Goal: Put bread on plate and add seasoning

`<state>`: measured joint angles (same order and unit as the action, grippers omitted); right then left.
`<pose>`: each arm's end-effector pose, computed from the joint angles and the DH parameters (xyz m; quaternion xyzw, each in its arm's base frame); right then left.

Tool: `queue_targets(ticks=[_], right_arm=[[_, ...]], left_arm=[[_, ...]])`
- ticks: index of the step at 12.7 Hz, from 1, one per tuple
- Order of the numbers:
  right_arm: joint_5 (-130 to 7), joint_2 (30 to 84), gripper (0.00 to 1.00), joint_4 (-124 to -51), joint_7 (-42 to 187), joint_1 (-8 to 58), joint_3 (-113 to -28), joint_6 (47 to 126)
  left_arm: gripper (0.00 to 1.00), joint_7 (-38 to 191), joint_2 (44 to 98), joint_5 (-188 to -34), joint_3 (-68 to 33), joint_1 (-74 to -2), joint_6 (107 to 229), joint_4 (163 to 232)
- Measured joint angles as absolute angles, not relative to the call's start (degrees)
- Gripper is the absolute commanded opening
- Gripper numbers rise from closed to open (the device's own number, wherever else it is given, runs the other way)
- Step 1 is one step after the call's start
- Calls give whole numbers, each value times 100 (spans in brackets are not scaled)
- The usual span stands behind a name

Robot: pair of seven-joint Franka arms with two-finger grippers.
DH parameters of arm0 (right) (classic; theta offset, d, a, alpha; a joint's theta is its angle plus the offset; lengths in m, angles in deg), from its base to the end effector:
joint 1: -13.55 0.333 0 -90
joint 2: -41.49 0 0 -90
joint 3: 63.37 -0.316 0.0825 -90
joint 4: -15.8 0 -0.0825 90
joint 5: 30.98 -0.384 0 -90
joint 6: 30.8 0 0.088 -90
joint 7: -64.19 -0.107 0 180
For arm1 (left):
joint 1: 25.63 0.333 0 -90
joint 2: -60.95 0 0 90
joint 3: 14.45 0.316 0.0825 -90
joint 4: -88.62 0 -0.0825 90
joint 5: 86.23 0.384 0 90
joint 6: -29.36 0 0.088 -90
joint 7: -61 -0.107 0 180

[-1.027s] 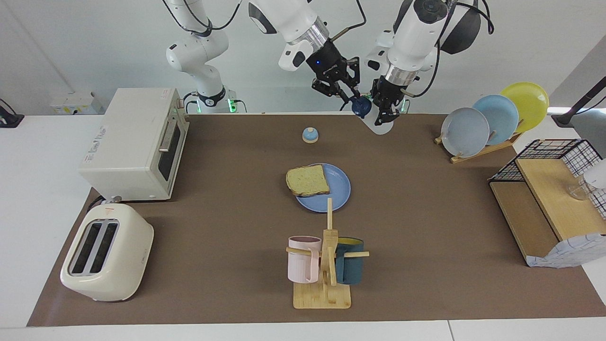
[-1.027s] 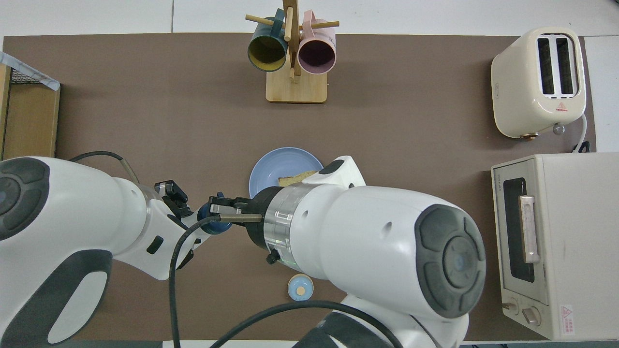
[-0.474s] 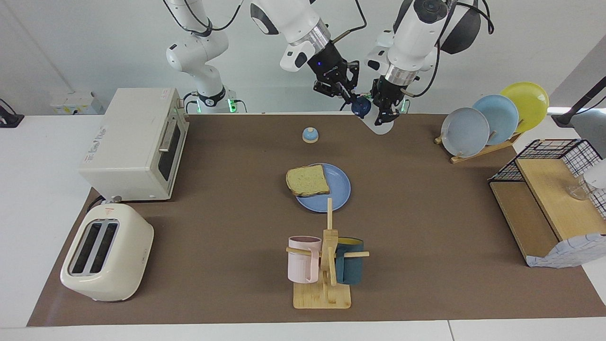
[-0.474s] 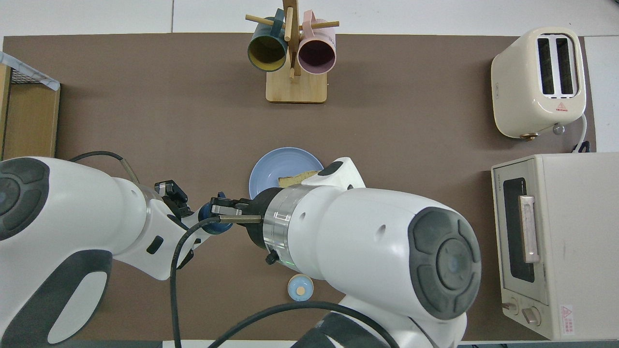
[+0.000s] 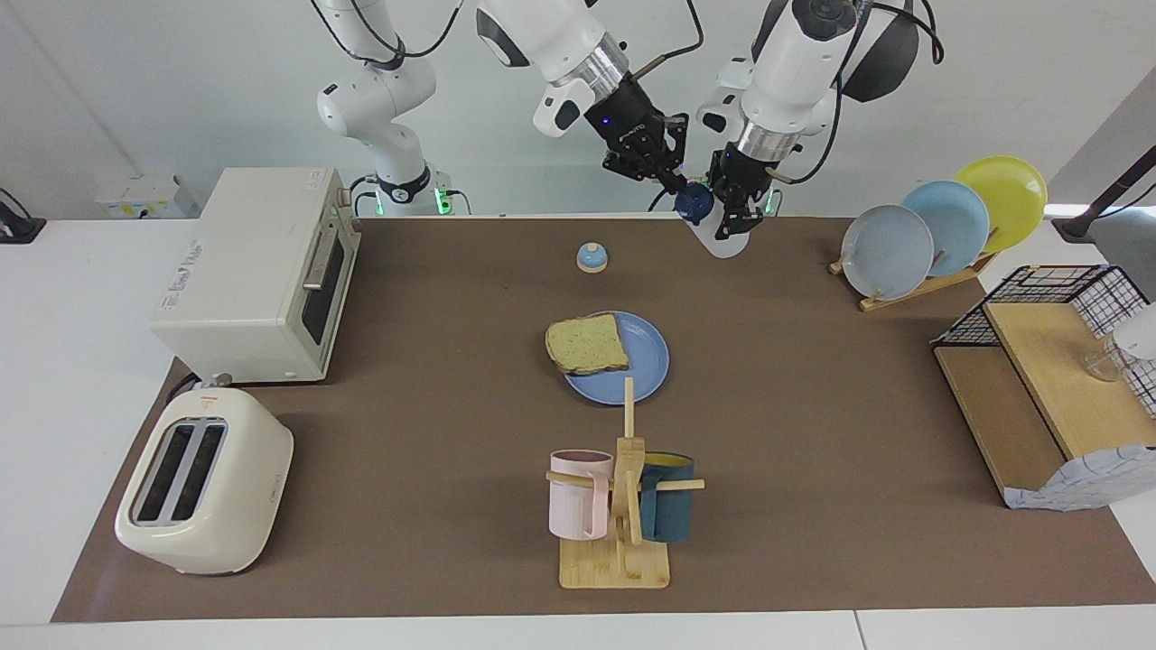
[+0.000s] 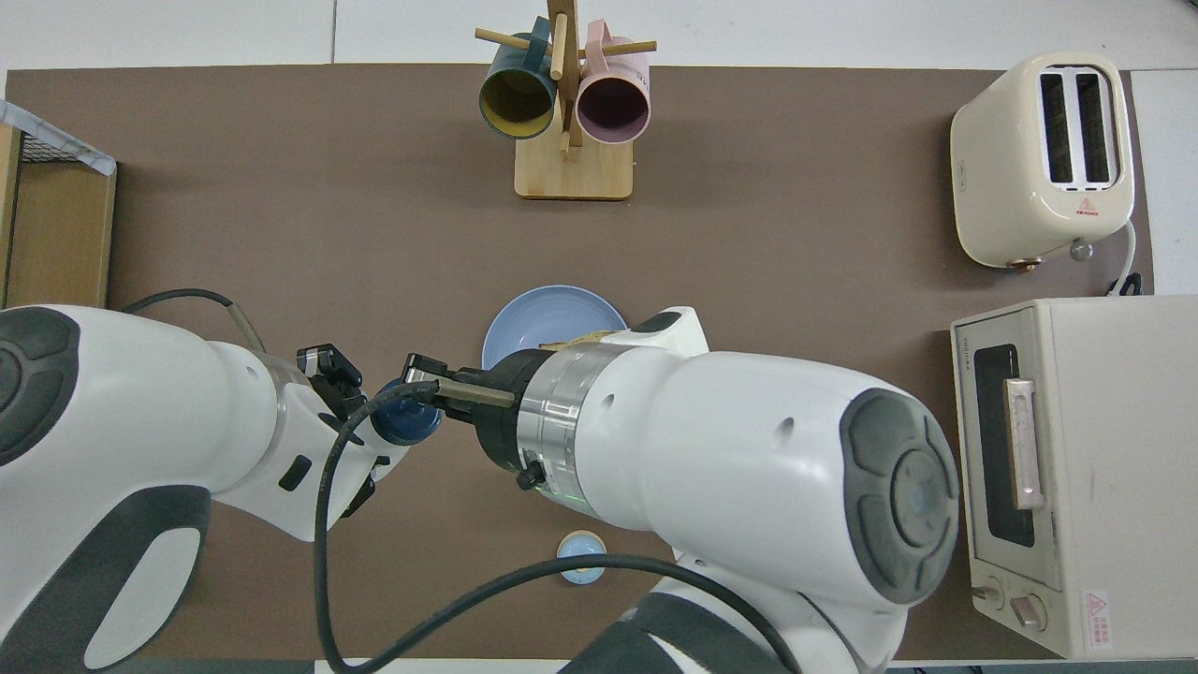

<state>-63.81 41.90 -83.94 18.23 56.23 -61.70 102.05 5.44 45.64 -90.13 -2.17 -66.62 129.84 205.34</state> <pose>0.4534 0.4077 0.6224 -0.9142 0.1657 -0.0220 0.3693 0.4193 -0.2264 0.5535 0.7418 -0.6677 0.0031 0.0624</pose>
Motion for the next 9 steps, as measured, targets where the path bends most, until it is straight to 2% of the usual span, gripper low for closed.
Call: queue_targets(ticks=[3,4,7,9], right_arm=[[-6864,4202,0,-8424,1822,5454,-6141,10776],[-6873,4204,99,-8459,1869,5443,-6141,10779],[-6832,4190,100,-8493,2081,5348,-6126,10480],[-6398,4144,100,-8490,2302,4897,-6107,9971]], left_arm=[[0,541,4547,-9017,-224,-6666,12970,20555],[0,541,4531,-9017,-224,-6666,12970,20555],[0,541,4513,-9016,-222,-6665,12961,20580],[0,542,4514,-9016,-210,-6657,12971,20610]])
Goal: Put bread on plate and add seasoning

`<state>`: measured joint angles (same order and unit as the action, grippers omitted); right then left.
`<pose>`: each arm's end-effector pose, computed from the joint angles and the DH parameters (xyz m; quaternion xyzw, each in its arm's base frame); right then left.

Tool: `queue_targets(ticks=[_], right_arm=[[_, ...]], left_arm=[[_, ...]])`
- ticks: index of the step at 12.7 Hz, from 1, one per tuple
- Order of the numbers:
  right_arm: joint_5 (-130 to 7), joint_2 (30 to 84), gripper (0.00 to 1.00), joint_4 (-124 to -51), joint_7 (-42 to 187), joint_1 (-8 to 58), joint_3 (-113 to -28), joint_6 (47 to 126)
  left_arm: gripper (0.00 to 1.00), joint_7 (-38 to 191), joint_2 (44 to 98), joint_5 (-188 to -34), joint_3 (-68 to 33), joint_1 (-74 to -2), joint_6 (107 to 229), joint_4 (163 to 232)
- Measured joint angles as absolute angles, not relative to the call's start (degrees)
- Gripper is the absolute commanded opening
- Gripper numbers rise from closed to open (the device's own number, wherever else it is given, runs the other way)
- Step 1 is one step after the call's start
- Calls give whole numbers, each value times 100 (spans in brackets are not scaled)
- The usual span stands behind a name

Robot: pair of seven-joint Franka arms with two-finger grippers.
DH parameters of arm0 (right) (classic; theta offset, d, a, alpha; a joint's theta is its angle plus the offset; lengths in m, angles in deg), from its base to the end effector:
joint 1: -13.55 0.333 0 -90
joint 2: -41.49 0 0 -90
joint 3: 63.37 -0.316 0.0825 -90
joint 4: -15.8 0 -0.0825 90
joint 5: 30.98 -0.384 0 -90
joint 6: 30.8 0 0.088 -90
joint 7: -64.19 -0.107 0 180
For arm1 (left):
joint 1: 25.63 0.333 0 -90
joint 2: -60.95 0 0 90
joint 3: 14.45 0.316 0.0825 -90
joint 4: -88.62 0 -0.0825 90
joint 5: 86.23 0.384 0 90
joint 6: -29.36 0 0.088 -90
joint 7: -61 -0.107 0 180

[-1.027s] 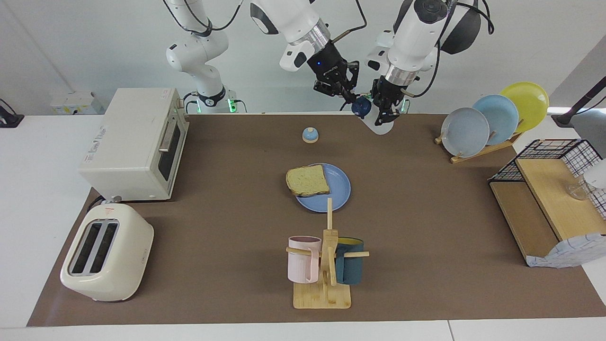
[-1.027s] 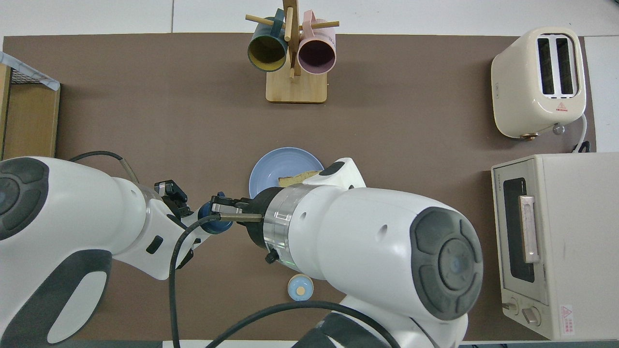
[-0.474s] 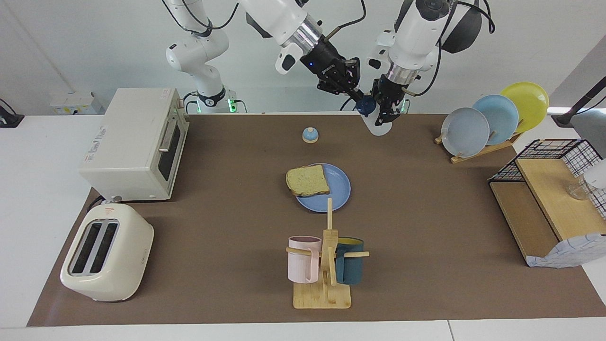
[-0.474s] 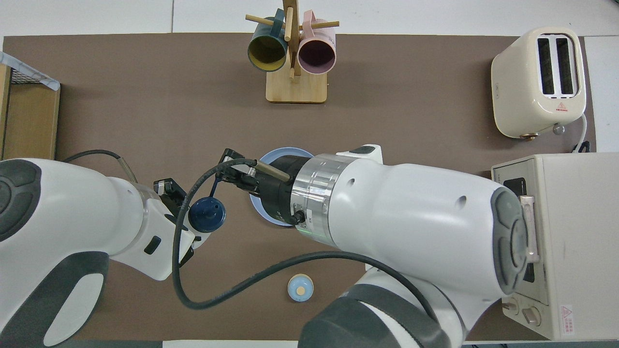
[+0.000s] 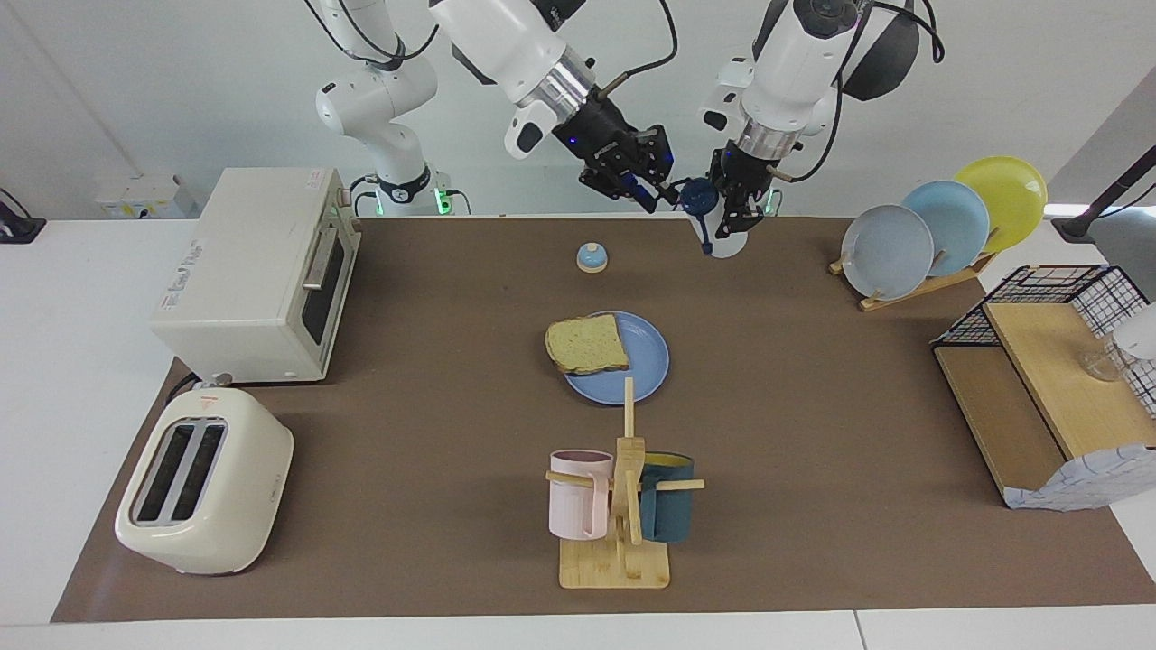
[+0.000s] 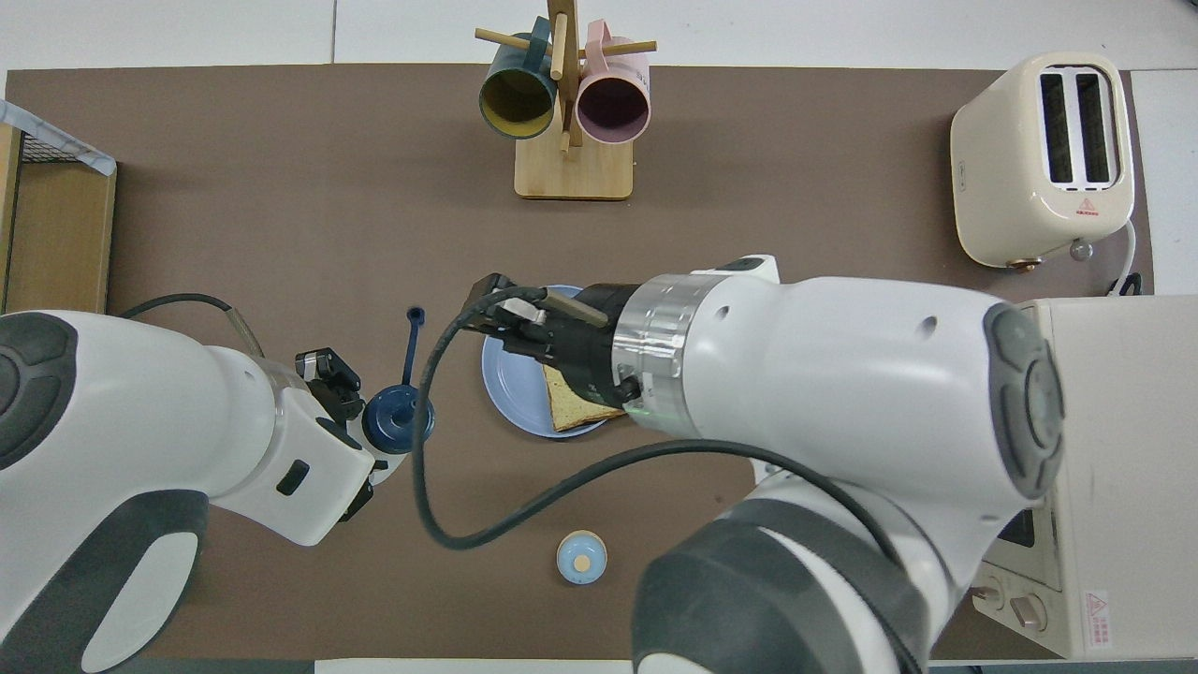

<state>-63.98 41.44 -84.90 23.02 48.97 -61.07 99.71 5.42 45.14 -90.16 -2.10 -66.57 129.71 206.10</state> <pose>0.4997 0.3417 0.6140 -0.9156 0.1874 -0.0422 0.3534 0.4166 -0.2238 0.5510 0.7421 -0.6671 0.0001 0.0645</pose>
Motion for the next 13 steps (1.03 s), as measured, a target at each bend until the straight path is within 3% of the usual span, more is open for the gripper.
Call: queue_targets(ticks=[5,10,13], right_arm=[[-4364,4088,100,-8365,3958,3165,-6050,7976],[-3318,4009,100,-7442,5665,1856,-6001,5569],[-3161,3946,100,-7186,6394,1457,-5807,5138]], left_arm=[[0,846,4516,-9037,-162,-6450,13405,20614],[0,1117,4563,-9549,-138,-5919,13990,20660],[0,1310,4586,-9597,-144,-5894,14076,20664]])
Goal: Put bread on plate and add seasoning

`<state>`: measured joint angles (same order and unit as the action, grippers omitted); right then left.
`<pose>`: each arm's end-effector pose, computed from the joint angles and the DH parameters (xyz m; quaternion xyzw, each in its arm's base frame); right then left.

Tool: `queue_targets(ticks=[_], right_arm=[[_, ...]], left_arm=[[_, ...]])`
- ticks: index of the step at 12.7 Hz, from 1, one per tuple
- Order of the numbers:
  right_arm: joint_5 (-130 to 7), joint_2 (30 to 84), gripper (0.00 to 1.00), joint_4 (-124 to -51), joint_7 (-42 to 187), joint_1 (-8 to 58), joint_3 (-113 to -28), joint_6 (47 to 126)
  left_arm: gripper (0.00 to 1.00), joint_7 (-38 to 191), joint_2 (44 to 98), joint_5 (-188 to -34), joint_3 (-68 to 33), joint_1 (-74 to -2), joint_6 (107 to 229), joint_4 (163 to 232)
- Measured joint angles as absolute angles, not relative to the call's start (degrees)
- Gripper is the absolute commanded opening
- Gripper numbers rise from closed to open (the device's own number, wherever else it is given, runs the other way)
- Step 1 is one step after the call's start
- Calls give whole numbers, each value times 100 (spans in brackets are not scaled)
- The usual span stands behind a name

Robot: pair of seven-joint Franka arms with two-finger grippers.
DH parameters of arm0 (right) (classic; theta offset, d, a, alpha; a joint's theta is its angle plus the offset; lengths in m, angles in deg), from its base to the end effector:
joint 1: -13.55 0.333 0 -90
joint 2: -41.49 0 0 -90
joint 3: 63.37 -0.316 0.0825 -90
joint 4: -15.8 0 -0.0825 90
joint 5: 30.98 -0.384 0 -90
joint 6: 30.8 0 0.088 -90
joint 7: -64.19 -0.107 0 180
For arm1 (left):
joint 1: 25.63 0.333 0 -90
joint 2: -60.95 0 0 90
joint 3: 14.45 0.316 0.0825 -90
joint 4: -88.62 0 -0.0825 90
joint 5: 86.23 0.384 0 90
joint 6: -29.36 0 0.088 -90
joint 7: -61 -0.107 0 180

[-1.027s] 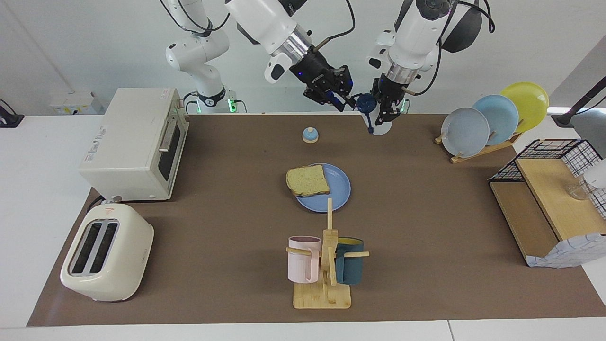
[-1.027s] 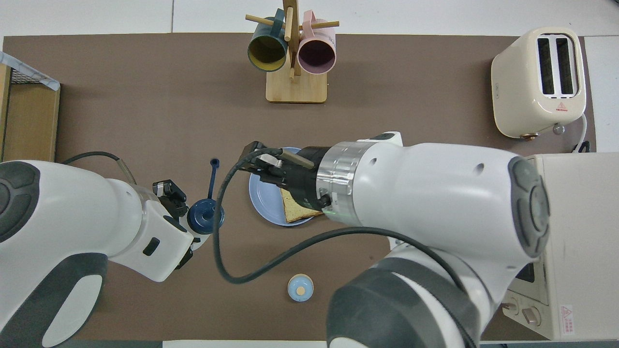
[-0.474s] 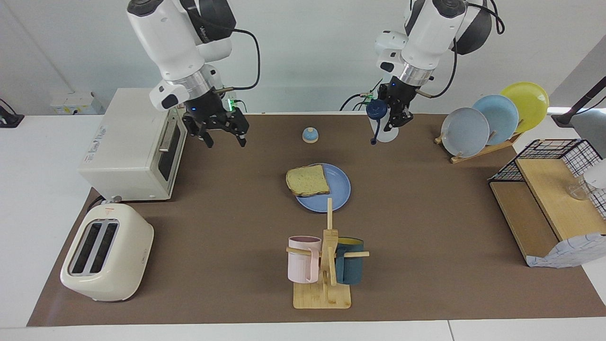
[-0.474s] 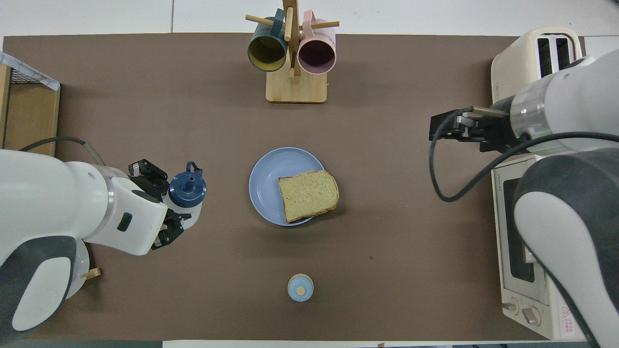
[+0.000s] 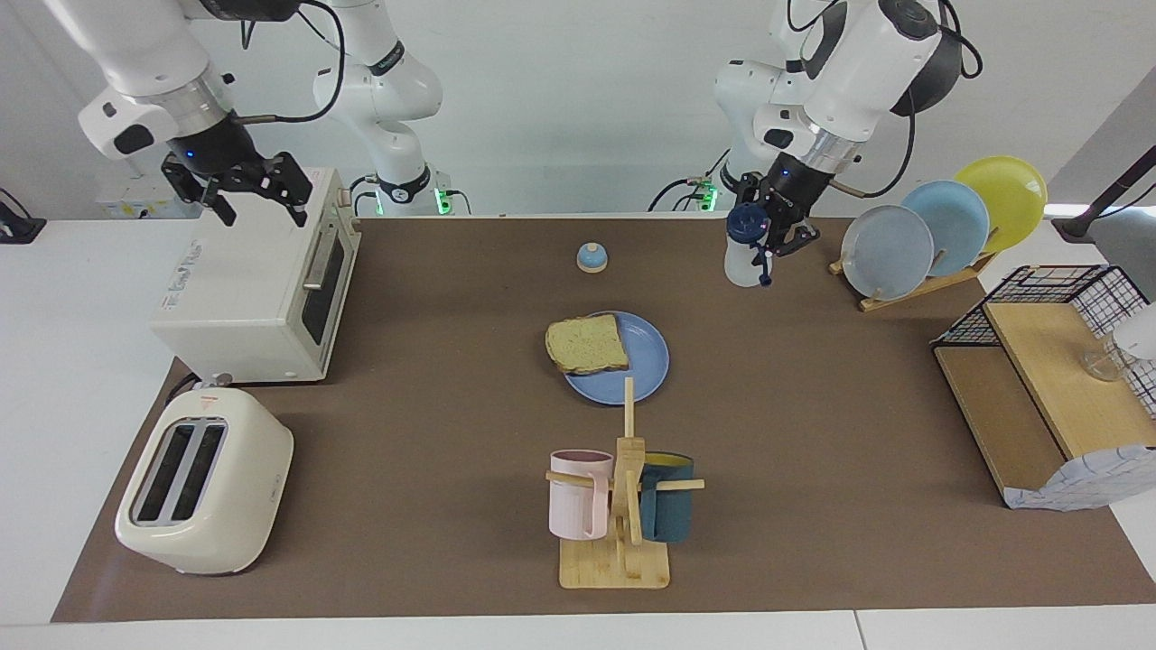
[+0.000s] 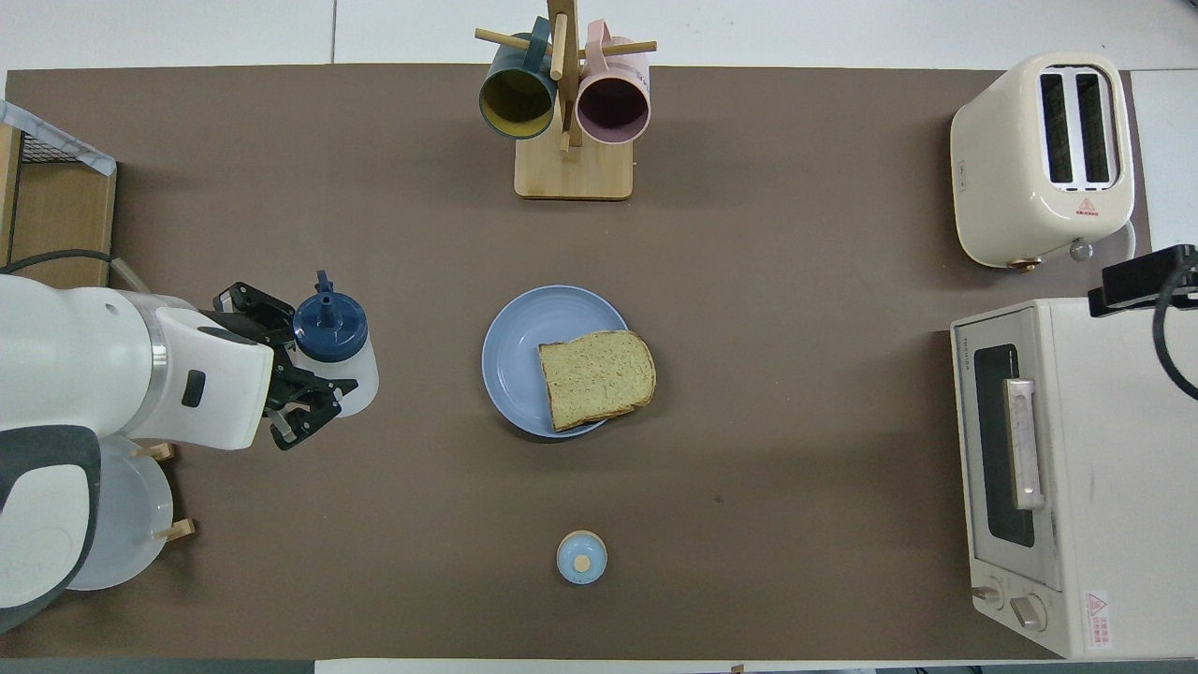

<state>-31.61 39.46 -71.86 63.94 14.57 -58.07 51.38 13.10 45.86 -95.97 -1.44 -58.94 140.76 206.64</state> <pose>0.5278 -0.0392 0.6511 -0.9988 0.0388 0.0299 0.0082 0.4632 -0.1734 0.5592 0.8340 -0.5361 0.0935 0.0907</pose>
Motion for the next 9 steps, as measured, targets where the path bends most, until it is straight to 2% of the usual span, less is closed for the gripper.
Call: queue_targets(ticks=[2,4,7,9], right_arm=[[-3155,3925,100,-7289,6440,1461,-5664,5136],[-3154,3889,100,-7281,6440,1474,-5661,5146],[-3152,3883,100,-7396,6440,1467,-5622,5217],[-3151,3883,100,-7424,6440,1467,-5608,5228]], left_arm=[[0,1407,4630,-9212,-222,-5934,14052,20633],[0,1683,4788,-8183,-612,-6077,13714,20471],[0,2309,5357,-6903,-1421,-6221,13005,20075],[0,2760,5937,-6178,-1718,-6448,12331,19680]])
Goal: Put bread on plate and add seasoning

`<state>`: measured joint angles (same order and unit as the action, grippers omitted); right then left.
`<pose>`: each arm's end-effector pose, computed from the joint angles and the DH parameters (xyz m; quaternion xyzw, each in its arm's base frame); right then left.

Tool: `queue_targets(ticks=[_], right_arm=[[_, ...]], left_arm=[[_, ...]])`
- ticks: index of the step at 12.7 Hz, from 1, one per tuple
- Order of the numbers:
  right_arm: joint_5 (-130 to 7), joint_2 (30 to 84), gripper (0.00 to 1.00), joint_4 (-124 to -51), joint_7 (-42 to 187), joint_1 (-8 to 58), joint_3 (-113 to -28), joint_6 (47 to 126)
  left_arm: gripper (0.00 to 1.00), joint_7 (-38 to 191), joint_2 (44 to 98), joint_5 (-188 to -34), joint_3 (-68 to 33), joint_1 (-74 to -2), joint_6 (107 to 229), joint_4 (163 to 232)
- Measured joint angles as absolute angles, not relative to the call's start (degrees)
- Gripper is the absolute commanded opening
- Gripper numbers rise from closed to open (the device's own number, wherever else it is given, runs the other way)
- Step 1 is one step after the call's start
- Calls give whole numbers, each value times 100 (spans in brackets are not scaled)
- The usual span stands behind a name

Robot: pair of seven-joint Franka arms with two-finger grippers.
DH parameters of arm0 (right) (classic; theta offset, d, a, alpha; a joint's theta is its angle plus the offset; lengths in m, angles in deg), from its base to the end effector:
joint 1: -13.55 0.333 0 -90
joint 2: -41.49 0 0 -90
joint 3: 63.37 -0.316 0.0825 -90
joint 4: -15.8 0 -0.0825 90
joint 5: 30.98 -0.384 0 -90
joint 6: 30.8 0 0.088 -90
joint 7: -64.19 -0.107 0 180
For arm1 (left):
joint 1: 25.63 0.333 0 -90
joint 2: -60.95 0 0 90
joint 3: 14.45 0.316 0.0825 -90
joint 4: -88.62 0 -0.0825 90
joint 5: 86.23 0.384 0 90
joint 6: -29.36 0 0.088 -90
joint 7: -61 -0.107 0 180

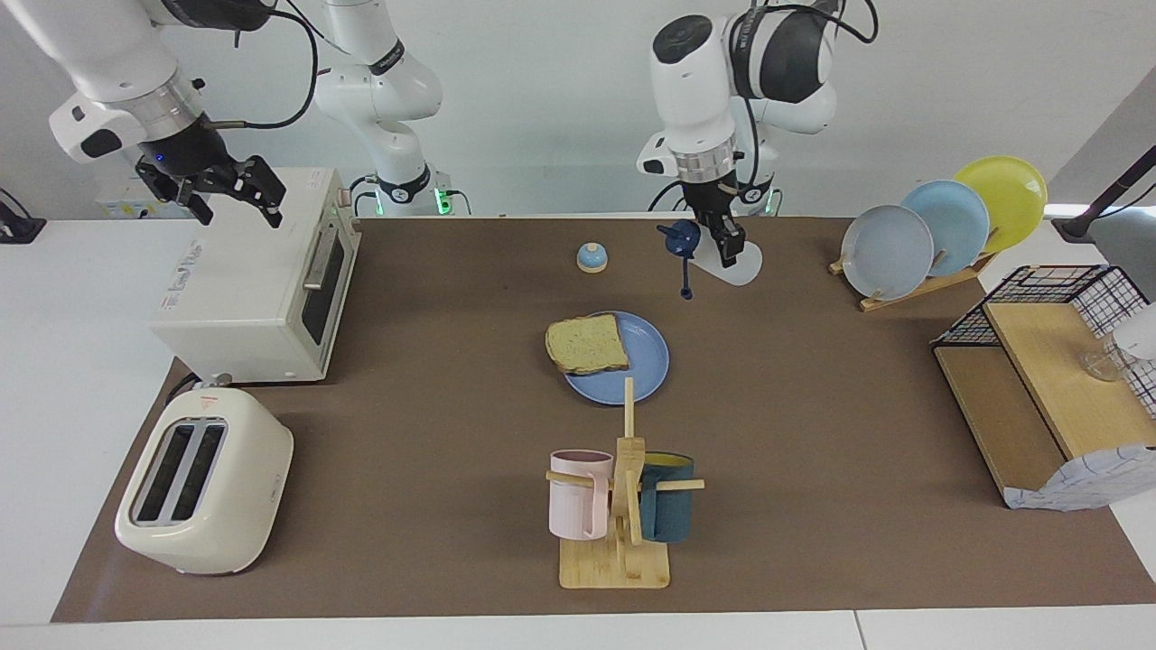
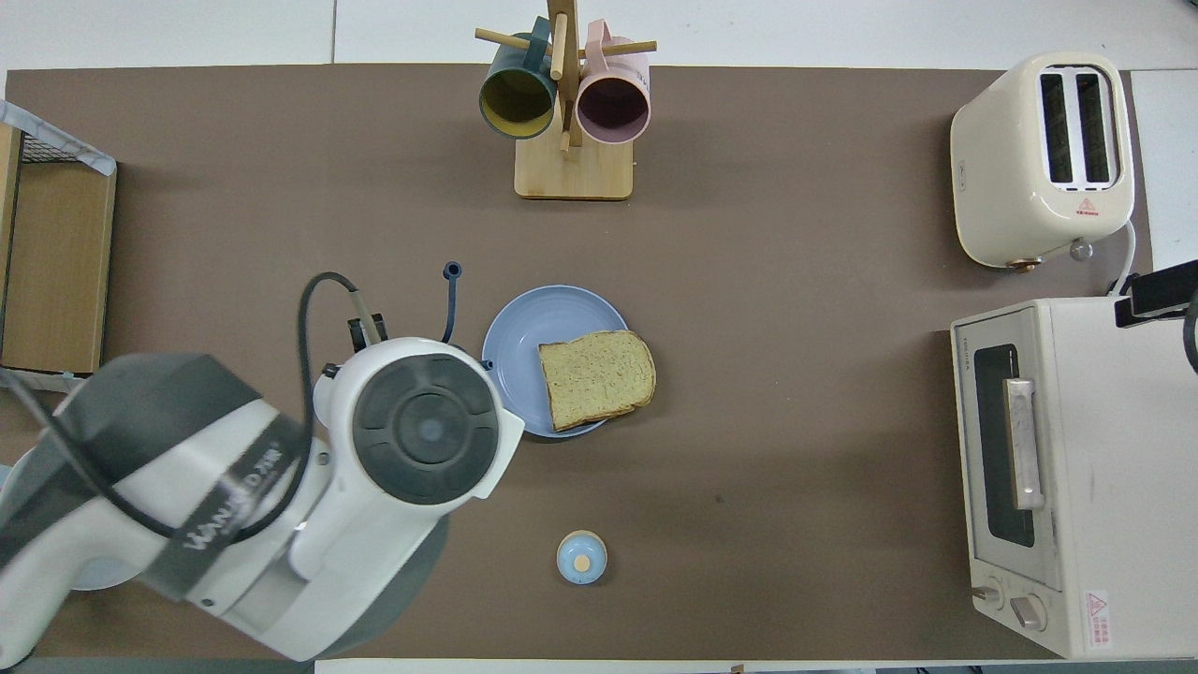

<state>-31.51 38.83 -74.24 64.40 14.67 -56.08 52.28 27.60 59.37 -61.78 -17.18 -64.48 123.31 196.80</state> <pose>0.5243 -0.0573 0.6390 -0.9979 0.0514 0.0372 0.0096 0.4242 -0.3210 0.5055 -0.7477 0.6210 0.0925 0.2161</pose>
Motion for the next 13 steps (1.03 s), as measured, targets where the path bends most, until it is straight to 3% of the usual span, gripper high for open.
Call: queue_targets(ticks=[7,10,13], right_arm=[[-3151,3860,100,-7468,6440,1401,-5585,5388],[-3151,3861,100,-7533,6440,1383,-5583,5396],[-3151,3860,100,-7536,6440,1285,-5577,5445]], left_arm=[[0,3230,8507,-4389,-1777,-7599,10605,18155],[0,3182,8829,-3682,-1779,-7799,10176,18017],[0,3228,9507,-2644,-1779,-8112,9905,17985]])
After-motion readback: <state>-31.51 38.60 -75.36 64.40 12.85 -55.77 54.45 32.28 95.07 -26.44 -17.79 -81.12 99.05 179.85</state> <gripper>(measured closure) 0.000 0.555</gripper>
